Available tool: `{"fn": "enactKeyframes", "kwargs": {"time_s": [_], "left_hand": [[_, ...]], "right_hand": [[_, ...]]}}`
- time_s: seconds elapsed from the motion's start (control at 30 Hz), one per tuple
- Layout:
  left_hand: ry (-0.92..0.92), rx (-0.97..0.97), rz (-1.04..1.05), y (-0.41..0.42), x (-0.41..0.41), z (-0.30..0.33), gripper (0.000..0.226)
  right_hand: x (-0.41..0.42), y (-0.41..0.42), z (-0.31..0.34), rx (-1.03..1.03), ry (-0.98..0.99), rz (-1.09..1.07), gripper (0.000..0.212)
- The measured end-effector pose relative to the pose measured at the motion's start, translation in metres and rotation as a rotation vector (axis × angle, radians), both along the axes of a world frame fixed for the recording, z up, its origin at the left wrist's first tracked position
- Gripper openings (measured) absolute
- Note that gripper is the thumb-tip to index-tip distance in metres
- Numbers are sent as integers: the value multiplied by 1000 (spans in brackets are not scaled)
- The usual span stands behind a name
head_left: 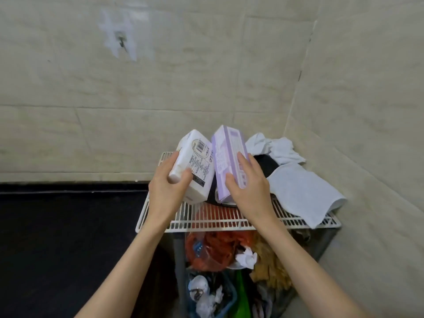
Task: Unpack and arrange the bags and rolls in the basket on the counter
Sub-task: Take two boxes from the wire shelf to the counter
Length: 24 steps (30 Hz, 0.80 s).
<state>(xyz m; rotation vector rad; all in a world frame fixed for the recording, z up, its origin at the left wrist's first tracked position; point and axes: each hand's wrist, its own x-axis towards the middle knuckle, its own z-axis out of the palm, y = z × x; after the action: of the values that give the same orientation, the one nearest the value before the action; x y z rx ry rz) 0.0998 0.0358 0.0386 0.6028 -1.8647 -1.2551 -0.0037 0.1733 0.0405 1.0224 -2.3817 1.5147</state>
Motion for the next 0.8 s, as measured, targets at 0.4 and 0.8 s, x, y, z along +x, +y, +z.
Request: {"fn": "enactKeyframes", "kwargs": {"time_s": [0.4, 0.8], "left_hand": [[-87, 331, 15, -31, 230, -12, 25], [83, 367, 504, -150, 520, -47, 36]], "right_hand": [[178, -69, -19, 48, -66, 498, 57], [447, -247, -59, 111, -243, 782, 62]]}}
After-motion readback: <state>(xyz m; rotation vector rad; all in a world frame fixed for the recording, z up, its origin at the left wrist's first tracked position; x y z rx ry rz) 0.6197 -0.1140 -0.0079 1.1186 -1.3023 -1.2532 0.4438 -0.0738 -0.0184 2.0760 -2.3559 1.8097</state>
